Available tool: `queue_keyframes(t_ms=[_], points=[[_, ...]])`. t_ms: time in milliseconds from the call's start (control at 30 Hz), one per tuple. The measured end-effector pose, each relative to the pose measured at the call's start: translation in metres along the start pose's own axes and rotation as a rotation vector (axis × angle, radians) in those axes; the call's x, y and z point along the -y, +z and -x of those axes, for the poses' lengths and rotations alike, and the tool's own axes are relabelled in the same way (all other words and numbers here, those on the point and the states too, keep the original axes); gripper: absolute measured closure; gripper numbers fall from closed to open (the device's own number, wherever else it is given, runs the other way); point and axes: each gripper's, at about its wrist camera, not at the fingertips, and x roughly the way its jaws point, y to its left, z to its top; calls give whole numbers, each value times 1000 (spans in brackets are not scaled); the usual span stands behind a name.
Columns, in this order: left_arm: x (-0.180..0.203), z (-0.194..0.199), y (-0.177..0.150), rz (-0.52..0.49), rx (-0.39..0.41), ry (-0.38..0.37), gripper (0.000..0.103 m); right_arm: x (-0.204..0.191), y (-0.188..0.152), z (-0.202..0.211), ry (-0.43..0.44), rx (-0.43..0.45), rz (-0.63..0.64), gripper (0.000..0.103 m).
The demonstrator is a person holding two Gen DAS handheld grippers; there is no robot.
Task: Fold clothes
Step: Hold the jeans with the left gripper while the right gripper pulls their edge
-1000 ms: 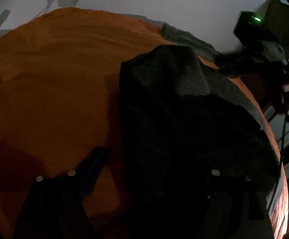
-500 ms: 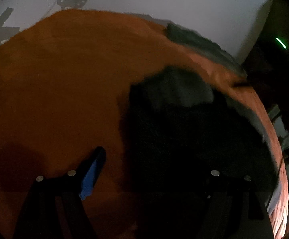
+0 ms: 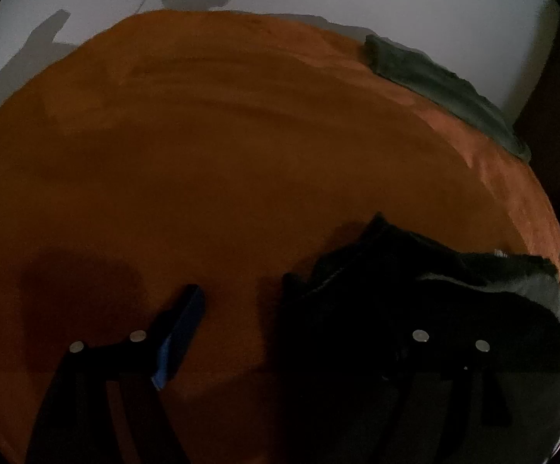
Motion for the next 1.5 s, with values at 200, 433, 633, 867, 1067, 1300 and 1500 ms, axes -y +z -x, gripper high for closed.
queue_keyframes(t_ms=[200, 433, 633, 867, 1067, 1300, 1500], points=[[-10, 1, -5, -5, 16, -20, 20, -17, -18, -21, 16, -36, 142, 72], [-18, 1, -15, -14, 46, -29, 20, -38, -27, -14, -89, 20, 302, 103], [-20, 0, -19, -17, 67, -32, 19, -33, -18, -25, -38, -22, 253, 89], [-20, -2, -21, -17, 83, -44, 19, -26, -15, -34, 9, -77, 304, 72], [-21, -1, -23, -14, 92, -51, 19, -43, -26, -19, -94, 32, 322, 94], [-21, -2, -24, -15, 103, -55, 17, -3, -23, -33, 33, 24, -13, 94], [-27, 6, -31, -25, 123, -87, 17, 31, -19, -46, 141, 16, -299, 76]])
